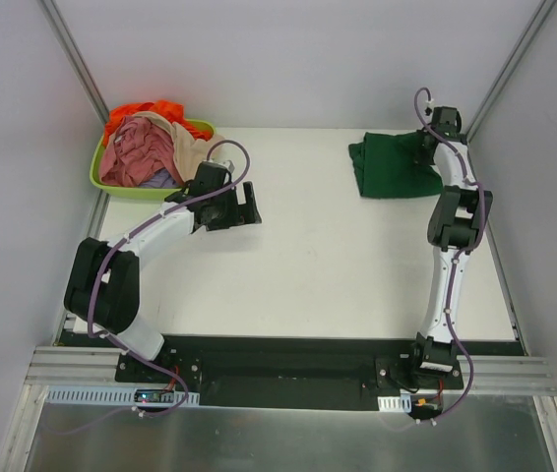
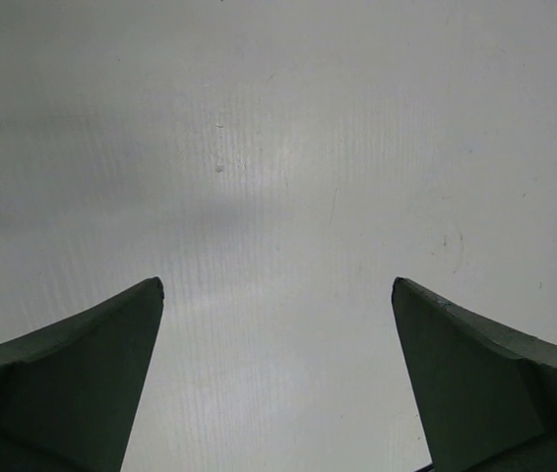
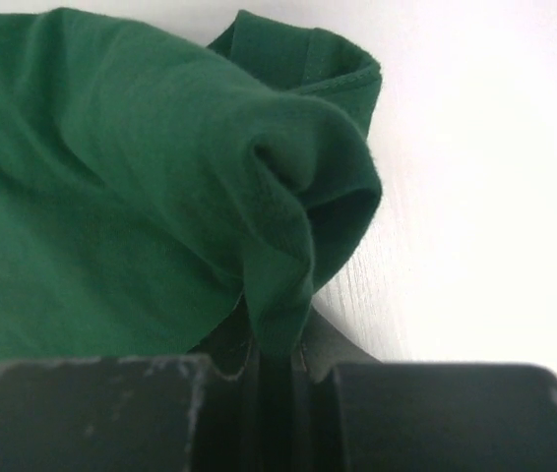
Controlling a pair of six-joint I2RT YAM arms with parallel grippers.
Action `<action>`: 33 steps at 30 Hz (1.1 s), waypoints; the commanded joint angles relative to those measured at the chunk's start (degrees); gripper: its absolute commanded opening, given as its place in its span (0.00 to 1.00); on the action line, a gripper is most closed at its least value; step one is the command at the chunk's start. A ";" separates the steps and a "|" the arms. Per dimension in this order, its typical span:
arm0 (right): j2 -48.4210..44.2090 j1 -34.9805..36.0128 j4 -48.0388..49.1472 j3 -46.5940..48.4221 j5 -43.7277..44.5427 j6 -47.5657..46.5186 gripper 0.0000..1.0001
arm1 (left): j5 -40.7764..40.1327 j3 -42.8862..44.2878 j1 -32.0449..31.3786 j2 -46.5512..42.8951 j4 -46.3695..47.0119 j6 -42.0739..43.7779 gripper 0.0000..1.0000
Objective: Fold and stack the t-shirts
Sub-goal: Put the neatly folded tshirt into the corner of the board with the right arm
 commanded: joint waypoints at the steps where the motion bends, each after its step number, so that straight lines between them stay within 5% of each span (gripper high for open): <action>1: -0.86 -0.27 5.11 1.69 0.20 -0.06 0.00 | -0.25 1.57 0.29 -1.04 -0.84 0.53 0.99; 6: -3.41 -0.35 8.28 -2.72 0.29 0.21 0.00 | -0.60 1.04 0.29 -2.63 -0.93 0.61 0.99; 12: -3.06 -0.35 6.96 -1.13 0.81 0.03 0.13 | -0.78 0.51 0.29 -4.03 -0.93 0.35 0.99; 17: -6.22 -0.35 6.08 -0.78 5.81 -1.38 0.76 | 0.27 0.78 0.20 -5.53 -1.02 -0.44 0.99; 20: -10.43 -0.35 3.36 -0.07 12.04 -1.03 1.00 | 1.15 0.26 0.12 -7.80 -0.93 -1.23 0.99; 27: -32.38 0.43 -0.60 -15.07 11.46 4.14 0.96 | 2.21 -7.64 -0.15 -20.71 -0.76 -1.32 0.99; 33: -56.11 2.45 4.57 -45.19 -1.64 17.15 0.96 | -1.39 -16.26 -0.06 -33.11 -0.93 -3.25 0.99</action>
